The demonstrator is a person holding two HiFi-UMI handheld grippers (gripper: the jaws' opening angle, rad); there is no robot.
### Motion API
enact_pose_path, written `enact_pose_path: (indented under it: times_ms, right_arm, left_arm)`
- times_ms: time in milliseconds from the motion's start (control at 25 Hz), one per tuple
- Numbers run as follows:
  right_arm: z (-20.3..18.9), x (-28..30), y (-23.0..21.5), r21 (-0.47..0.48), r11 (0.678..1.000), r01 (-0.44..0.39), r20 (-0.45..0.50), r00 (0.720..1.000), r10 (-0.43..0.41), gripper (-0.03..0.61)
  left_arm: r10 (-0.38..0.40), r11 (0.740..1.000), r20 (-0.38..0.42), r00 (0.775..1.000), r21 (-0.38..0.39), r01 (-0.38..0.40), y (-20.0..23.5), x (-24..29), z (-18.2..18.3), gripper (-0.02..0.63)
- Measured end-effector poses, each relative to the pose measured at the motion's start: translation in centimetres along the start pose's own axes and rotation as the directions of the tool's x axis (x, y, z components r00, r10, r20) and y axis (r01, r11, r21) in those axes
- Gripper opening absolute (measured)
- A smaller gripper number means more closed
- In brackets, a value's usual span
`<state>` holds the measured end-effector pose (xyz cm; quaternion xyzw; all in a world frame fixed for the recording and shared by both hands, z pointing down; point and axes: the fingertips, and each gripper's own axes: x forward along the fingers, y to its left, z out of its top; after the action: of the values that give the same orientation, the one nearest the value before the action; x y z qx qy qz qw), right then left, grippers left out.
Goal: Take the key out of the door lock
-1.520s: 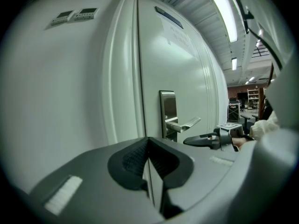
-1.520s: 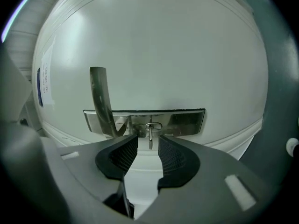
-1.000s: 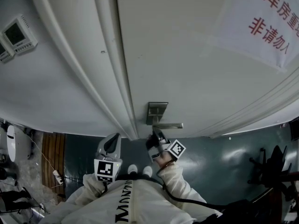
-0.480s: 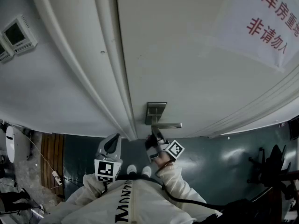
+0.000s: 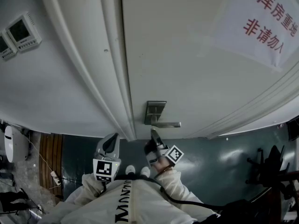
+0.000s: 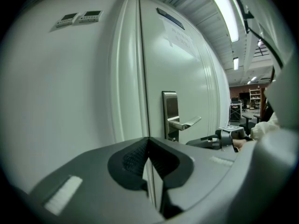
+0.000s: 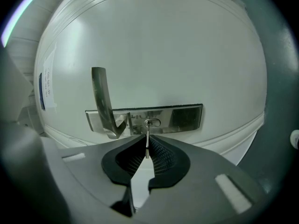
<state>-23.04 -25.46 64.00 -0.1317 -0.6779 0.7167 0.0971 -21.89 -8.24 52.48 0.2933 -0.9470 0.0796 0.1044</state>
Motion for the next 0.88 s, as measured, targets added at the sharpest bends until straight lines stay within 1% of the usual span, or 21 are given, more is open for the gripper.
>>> enact_pose_path:
  times_ms: [240, 360, 520, 640, 680, 720, 760, 800, 880]
  right_arm:
    - [-0.1, -1.4, 0.6, -0.072, 0.997, 0.011, -0.015, 1.0, -0.012, 0.023]
    - [-0.1, -2.0, 1.0, -0.133, 0.991, 0.028, -0.025, 0.999, -0.031, 0.023]
    - [-0.3, -2.4, 1.7, -0.255, 0.966, 0.052, -0.051, 0.996, -0.067, 0.023]
    - [-0.7, -2.5, 2.9, -0.316, 0.948, 0.034, -0.071, 0.996, -0.06, 0.023]
    - [-0.8, -2.6, 3.1, -0.335, 0.941, 0.041, -0.075, 0.995, -0.07, 0.023]
    - [-0.9, -2.8, 3.1, -0.362, 0.93, 0.059, -0.076, 0.993, -0.093, 0.023]
    - [-0.8, -3.2, 2.9, -0.4, 0.912, 0.09, -0.072, 0.989, -0.129, 0.023]
    - [-0.7, -3.5, 2.8, -0.446, 0.887, 0.118, -0.064, 0.985, -0.163, 0.023]
    - [-0.7, -3.8, 3.1, -0.544, 0.828, 0.136, -0.053, 0.979, -0.196, 0.023]
  left_arm:
    - [-0.027, 1.0, 0.005, 1.0, 0.002, 0.027, -1.1, 0.3, -0.1, 0.0]
    - [-0.041, 0.999, 0.009, 0.999, 0.005, 0.041, -1.7, 0.5, 0.0, 0.0]
    - [-0.051, 0.999, 0.01, 0.999, 0.003, 0.051, -2.2, 0.7, 0.0, 0.0]
    - [-0.053, 0.999, 0.009, 0.999, 0.004, 0.053, -2.4, 0.8, 0.0, 0.0]
    - [-0.054, 0.999, 0.01, 0.998, 0.004, 0.054, -2.5, 0.9, 0.0, 0.0]
    - [-0.056, 0.998, 0.011, 0.998, 0.004, 0.055, -2.5, 0.9, 0.0, 0.0]
    - [-0.057, 0.998, 0.012, 0.998, 0.004, 0.057, -2.6, 1.0, 0.0, 0.0]
    - [-0.058, 0.998, 0.013, 0.998, 0.005, 0.058, -2.6, 1.0, 0.0, 0.0]
    - [-0.059, 0.998, 0.013, 0.998, 0.003, 0.059, -2.7, 1.1, 0.0, 0.0]
